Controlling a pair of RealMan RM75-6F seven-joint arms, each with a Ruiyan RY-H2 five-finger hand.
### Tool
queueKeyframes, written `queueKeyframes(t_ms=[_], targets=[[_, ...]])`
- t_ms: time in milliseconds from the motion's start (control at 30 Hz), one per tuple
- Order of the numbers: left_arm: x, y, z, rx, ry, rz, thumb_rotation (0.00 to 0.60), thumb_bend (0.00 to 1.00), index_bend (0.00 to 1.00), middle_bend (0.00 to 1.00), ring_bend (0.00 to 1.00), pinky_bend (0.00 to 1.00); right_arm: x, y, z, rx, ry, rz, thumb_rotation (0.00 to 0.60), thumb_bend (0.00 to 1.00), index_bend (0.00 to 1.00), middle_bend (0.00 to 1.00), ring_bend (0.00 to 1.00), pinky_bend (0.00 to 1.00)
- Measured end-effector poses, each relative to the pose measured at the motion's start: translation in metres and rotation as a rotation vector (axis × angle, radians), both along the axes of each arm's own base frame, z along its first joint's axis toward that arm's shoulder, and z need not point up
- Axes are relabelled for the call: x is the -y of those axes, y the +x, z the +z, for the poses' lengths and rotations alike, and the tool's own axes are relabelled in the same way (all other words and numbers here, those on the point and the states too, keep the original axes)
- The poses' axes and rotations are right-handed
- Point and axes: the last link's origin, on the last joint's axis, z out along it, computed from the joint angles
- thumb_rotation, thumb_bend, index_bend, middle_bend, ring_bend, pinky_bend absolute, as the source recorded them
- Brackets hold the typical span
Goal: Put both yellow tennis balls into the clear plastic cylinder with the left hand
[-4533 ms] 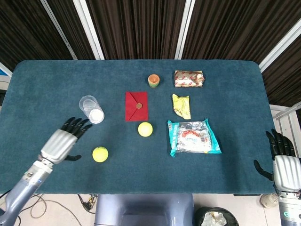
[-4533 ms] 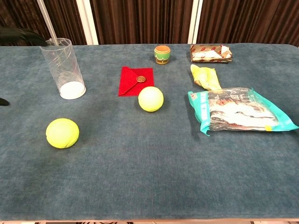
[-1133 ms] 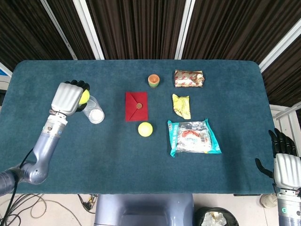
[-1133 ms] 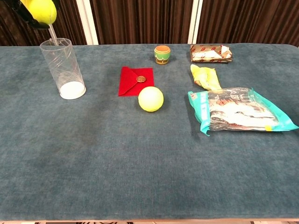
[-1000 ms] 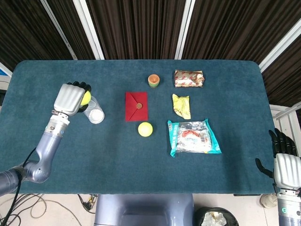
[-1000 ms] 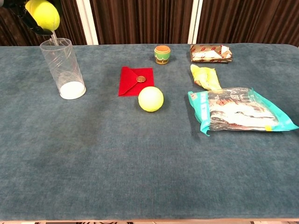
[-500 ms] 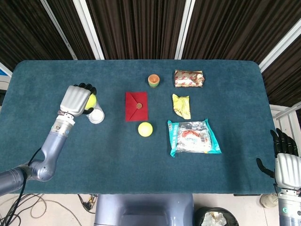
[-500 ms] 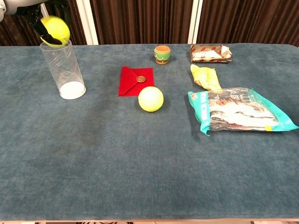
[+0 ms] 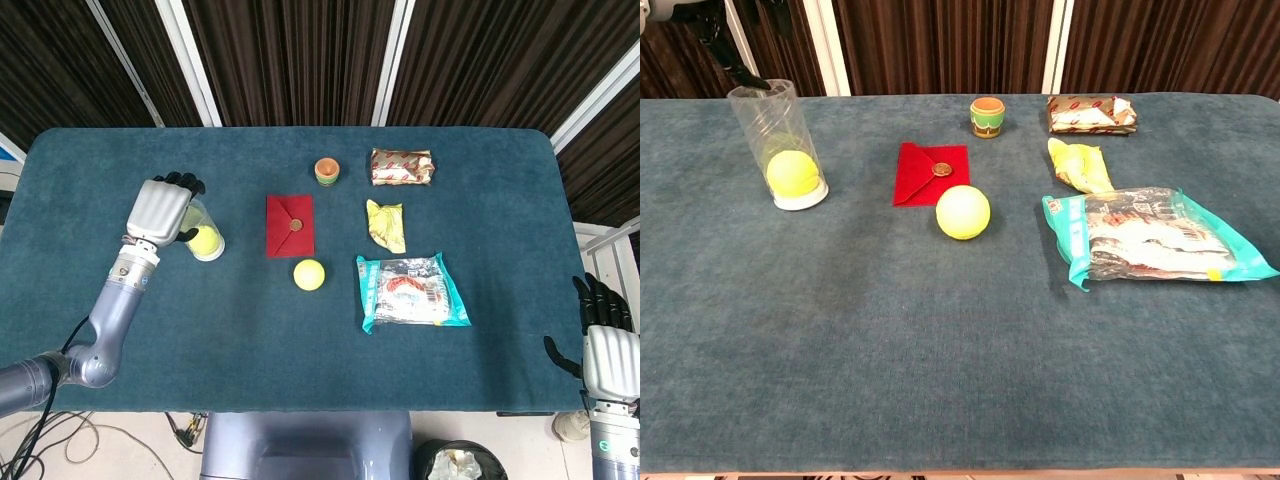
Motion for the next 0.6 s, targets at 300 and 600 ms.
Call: queueKeyframes(t_ms=[300,600], targets=[[0.018,0.023,-0.007,0.124,-0.065,-0.105,0.6,0.11,0.31,0.21,0.19,0.36,0.0,0.0,0.001,-0.001,-0.006,-0.005,0.6,0.34,0.0,0.0,0.03,0.09],[0.039,0.057,-0.039,0.147,-0.233,-0.187,0.6,0.1,0.29,0.19,0.16,0.32,-0.001,0.0,0.001,0.0,-0.005,-0.006,0.6,0.34,0.0,0.0,0.03,0.09]])
